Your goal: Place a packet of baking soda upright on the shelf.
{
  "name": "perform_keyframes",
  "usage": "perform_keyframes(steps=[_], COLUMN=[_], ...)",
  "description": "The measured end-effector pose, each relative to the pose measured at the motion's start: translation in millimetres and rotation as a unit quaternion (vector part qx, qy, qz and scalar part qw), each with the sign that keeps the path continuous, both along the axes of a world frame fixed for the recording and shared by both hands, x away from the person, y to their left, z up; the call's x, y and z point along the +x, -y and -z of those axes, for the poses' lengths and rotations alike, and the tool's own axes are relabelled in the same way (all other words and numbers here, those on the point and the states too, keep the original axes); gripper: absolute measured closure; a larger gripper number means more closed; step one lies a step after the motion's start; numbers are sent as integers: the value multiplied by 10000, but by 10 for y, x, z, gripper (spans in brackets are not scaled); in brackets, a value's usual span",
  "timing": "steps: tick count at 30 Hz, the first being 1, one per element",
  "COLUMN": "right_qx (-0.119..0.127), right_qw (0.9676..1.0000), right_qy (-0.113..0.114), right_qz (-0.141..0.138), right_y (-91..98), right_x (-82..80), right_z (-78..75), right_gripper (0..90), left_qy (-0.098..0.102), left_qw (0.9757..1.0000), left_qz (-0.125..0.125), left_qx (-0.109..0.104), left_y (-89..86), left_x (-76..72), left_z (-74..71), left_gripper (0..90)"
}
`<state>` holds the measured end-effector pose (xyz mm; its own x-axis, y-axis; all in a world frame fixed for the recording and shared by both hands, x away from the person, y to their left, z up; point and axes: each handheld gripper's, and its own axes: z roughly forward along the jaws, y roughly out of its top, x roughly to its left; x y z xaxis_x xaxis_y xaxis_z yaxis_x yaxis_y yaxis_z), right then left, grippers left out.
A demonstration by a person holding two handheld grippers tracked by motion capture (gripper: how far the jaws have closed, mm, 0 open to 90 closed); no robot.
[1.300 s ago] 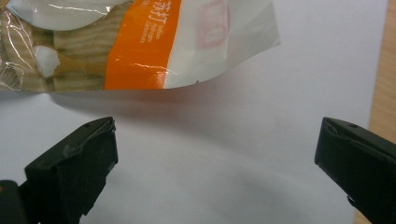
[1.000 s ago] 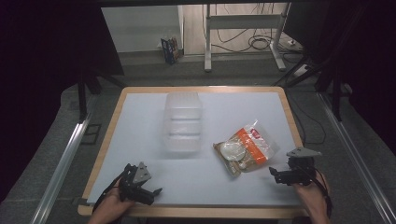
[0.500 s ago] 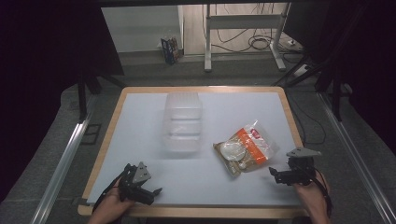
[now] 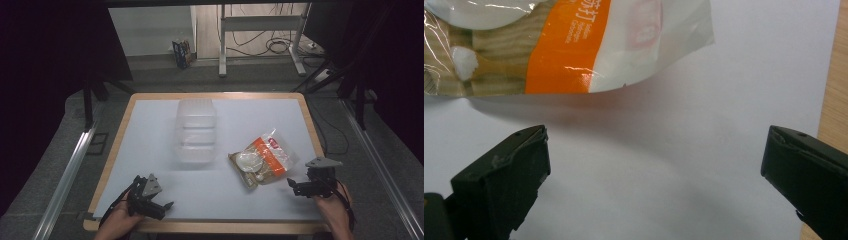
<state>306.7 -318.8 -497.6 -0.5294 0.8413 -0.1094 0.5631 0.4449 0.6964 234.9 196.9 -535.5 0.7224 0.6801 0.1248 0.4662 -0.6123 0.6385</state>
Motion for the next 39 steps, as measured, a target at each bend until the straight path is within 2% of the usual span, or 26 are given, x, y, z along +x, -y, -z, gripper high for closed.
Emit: perform_keyframes(steps=[4, 15, 24, 39], right_qx=[137, 210, 251, 497], right_qw=[9999, 9997, 9996, 9985], right_qy=[23, -52, -13, -28], right_qz=[-45, -91, -143, -209], right_y=[-35, -107, -144, -139], right_x=[14, 89, 155, 305], right_z=[-25, -38, -58, -114], right_gripper=[0, 0, 0, 0], left_qy=[-14, -19, -29, -63], left_qw=[10000, 10000, 10000, 10000], left_qz=[-5, -4, -7, -28], left_qx=[-6, 0, 0, -22], left_y=[-1, 1, 1, -3], left_x=[3, 5, 7, 17], left_z=[0, 3, 3, 5], left_gripper=[35, 36, 36, 35])
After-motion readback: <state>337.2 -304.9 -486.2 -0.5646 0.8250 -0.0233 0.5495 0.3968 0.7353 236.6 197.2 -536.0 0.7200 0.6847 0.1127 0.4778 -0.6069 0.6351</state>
